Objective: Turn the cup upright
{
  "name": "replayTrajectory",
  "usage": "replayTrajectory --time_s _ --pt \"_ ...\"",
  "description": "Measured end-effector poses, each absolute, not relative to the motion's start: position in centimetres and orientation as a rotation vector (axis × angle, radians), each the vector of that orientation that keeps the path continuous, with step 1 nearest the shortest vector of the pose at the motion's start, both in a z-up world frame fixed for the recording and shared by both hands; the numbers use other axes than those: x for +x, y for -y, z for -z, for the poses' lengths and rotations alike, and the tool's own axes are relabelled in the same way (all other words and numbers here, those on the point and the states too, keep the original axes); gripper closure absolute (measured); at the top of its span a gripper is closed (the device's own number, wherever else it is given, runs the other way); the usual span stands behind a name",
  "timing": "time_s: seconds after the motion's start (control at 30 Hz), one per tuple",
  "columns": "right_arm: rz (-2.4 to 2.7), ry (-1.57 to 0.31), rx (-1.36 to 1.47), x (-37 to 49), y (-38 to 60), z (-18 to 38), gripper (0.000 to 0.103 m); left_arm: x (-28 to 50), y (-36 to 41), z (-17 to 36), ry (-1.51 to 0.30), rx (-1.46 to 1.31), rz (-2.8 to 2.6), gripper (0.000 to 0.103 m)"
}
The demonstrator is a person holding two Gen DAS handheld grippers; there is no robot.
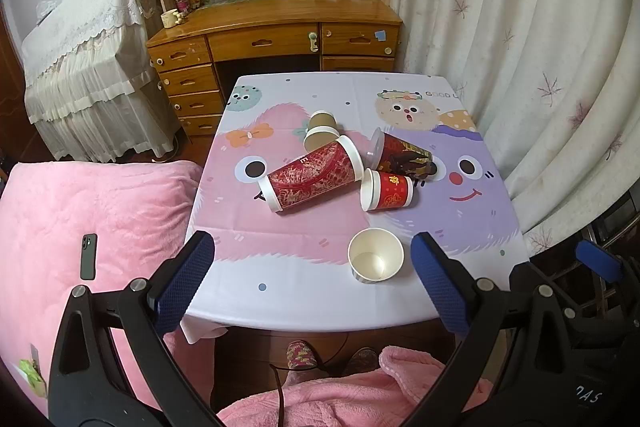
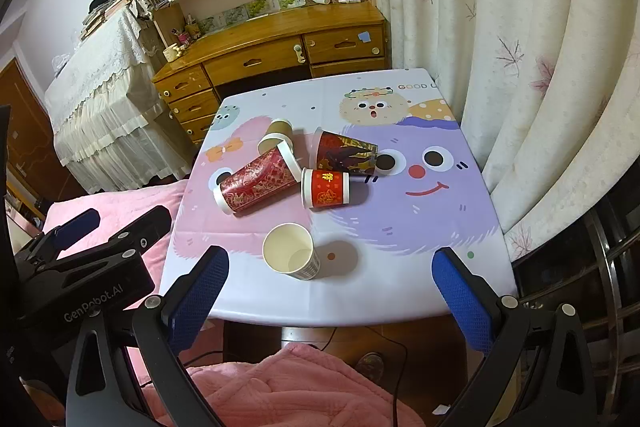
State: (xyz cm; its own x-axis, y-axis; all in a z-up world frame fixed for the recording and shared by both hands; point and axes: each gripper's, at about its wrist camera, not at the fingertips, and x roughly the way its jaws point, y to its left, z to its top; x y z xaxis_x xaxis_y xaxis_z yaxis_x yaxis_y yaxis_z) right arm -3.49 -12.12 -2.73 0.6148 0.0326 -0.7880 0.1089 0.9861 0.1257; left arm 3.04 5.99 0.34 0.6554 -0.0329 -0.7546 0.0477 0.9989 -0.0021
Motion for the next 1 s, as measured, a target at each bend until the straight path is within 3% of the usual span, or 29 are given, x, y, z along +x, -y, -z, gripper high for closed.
replayTrajectory --time_s 1.0 --pt "0.057 -0.925 0.175 -3.47 12.22 3.42 0.0 3.28 -5.97 -0.57 -0.862 0.025 0.053 0.005"
